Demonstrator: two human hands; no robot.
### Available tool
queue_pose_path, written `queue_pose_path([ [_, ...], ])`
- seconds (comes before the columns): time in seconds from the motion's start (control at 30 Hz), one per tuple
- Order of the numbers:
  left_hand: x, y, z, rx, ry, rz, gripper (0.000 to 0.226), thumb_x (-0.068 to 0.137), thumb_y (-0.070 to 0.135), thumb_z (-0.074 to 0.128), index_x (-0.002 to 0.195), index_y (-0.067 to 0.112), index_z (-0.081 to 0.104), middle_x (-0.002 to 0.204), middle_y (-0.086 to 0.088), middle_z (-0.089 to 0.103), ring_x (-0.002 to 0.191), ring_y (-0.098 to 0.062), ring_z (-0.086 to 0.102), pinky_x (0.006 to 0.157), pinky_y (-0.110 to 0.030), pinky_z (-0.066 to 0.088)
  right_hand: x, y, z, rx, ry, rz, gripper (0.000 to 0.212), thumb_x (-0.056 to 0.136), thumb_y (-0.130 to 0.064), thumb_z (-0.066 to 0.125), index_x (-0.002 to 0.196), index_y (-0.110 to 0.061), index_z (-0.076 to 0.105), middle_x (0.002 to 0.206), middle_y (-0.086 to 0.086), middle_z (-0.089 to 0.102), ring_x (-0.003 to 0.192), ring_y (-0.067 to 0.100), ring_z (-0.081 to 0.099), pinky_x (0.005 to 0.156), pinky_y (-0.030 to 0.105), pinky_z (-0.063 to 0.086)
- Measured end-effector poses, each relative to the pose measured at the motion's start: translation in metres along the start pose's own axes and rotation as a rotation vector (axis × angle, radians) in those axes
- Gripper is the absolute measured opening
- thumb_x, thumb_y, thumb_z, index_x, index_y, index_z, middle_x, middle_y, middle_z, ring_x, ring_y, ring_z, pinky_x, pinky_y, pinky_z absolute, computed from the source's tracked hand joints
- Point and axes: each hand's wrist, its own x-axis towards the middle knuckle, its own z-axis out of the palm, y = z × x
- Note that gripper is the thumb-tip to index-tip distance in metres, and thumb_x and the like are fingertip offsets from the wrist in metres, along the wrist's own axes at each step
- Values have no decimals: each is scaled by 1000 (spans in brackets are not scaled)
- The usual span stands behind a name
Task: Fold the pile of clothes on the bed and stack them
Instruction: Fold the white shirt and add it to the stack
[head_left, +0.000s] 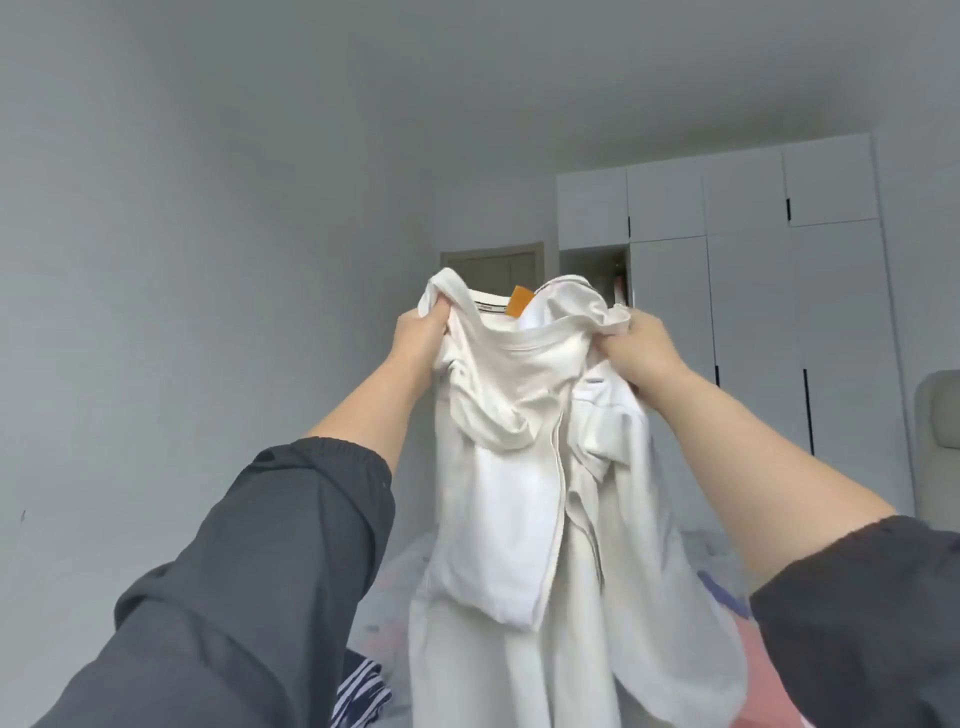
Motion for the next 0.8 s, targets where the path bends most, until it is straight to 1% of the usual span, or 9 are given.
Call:
queue_pose_path([
  [0.07,6,-23,-19,97,27,1,22,94,34,57,80,18,59,82,-2,62,75,-16,57,70,-27,45,1,19,-7,-130,189,-76,7,83,-5,56,89,-5,60,87,8,62,83,23,58,74,34,47],
  [0.13,7,-51,-39,217,23,-19,21,94,27,58,76,17,58,83,-5,58,78,-17,51,66,-27,42,-2,40,-11,-155,280,-48,5,82,-4,57,84,-7,55,84,8,59,79,25,57,69,34,45],
  [0.23,5,-94,-58,554,-15,1,35,92,28,60,60,19,48,64,1,47,67,-17,42,53,-27,31,-8,76,-5,-288,220,0,12,81,-7,55,70,-7,53,73,10,57,70,25,53,59,33,40],
  [0.33,3,-131,-66,872,150,78,46,91,35,57,52,18,40,56,1,44,59,-23,41,52,-30,29,-16,110,6,-387,254,26,27,82,-13,56,58,-17,44,57,0,46,63,27,48,49,29,28],
  [0.37,4,-145,-69,898,164,67,43,91,33,56,54,17,42,58,0,47,61,-25,45,52,-30,30,-16,124,8,-379,224,58,25,82,-15,59,61,-17,45,58,-2,45,63,27,48,49,29,27],
  [0.5,1,-209,-87,1173,-82,-59,36,90,36,60,62,16,51,70,-7,57,70,-28,53,58,-28,36,-23,180,17,-599,-205,314,24,81,-26,73,81,-10,54,67,-1,47,73,23,51,56,28,34],
  [0.63,1,-268,-103,1318,-57,-3,32,93,39,52,75,13,56,74,-4,56,72,-27,51,58,-29,34,-28,235,34,-728,-157,274,16,87,-21,64,76,-9,61,76,9,59,76,27,52,56,29,35],
  [0.73,7,-313,-111,1560,-157,-200,27,96,36,47,83,15,57,80,-1,54,78,-24,51,62,-27,37,-31,268,58,-1188,-317,268,16,90,-27,55,86,-12,58,100,11,63,91,29,58,67,29,39],
  [0.8,11,-343,-113,1560,-136,-367,18,95,28,49,86,15,57,78,0,53,82,-24,57,64,-27,41,-30,289,74,-1309,-404,312,13,91,-20,53,98,-11,60,104,9,64,98,29,60,70,30,43],
])
